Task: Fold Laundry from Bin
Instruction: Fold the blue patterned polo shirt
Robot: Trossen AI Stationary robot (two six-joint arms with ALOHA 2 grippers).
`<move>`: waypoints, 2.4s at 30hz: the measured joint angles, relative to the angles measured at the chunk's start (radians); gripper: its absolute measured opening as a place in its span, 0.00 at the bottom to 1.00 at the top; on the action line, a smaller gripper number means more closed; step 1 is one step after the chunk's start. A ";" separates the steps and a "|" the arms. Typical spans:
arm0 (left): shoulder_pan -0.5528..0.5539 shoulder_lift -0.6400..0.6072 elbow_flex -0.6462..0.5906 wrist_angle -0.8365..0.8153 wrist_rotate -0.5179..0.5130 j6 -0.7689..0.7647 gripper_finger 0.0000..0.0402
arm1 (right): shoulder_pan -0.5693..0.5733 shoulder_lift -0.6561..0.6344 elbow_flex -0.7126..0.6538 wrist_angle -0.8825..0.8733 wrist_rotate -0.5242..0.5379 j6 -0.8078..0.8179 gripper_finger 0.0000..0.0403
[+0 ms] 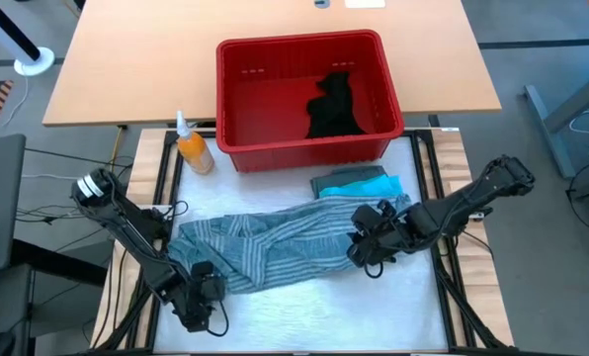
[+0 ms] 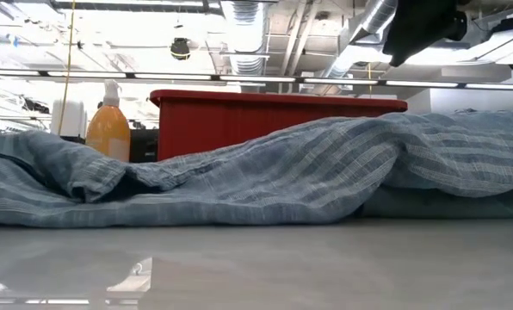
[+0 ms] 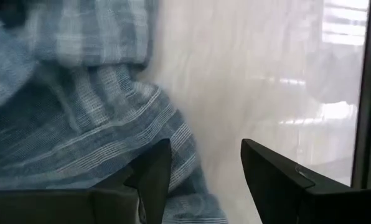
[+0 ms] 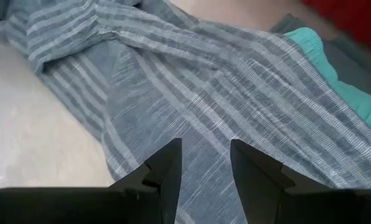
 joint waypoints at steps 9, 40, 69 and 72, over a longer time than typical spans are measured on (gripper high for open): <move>0.001 -0.094 0.000 -0.026 -0.033 0.001 0.46 | -0.046 0.000 0.000 -0.002 -0.001 -0.011 0.41; 0.541 -0.245 0.000 0.514 -0.220 0.446 0.40 | -0.432 -0.007 0.001 -0.098 -0.323 -0.397 0.36; 0.581 -0.245 -0.041 0.441 -0.275 0.447 0.40 | -0.693 -0.008 -0.146 -0.317 -0.579 -0.722 0.74; 0.581 -0.245 -0.061 0.436 -0.275 0.401 0.40 | -0.672 -0.008 -0.146 -0.320 -0.579 -0.718 0.64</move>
